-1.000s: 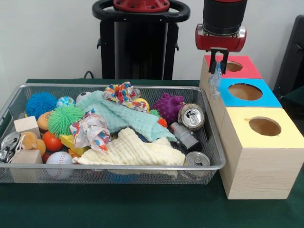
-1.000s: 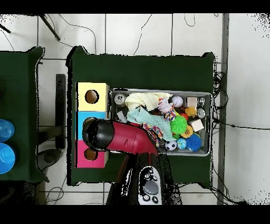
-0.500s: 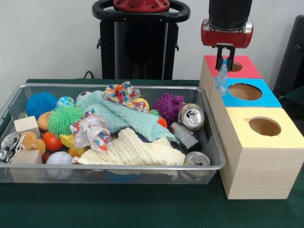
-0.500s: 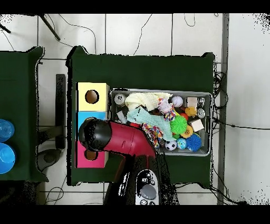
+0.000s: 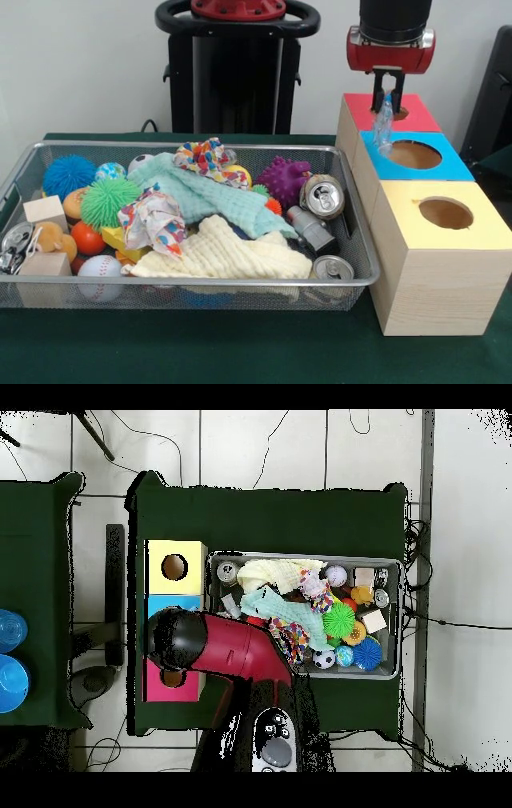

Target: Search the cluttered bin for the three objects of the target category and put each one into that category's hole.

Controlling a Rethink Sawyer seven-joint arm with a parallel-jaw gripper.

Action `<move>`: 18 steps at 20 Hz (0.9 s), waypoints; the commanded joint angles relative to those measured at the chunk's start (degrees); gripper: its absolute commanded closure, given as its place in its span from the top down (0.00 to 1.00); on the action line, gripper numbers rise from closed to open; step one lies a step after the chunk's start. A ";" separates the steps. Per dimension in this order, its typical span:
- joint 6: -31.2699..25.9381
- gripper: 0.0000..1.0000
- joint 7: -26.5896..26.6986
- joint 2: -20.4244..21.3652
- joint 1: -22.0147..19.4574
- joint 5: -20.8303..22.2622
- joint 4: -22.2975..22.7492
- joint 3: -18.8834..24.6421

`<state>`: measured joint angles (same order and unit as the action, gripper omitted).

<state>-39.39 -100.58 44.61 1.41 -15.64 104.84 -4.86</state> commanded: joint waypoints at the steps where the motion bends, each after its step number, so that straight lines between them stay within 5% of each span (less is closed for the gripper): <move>1: -7.37 0.00 -17.16 -1.63 1.31 -3.27 -1.99 1.19; 18: -2.25 0.00 -18.67 -6.07 4.61 -4.08 -3.94 0.71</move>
<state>-40.58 -105.23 41.53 6.73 -17.68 101.03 -4.98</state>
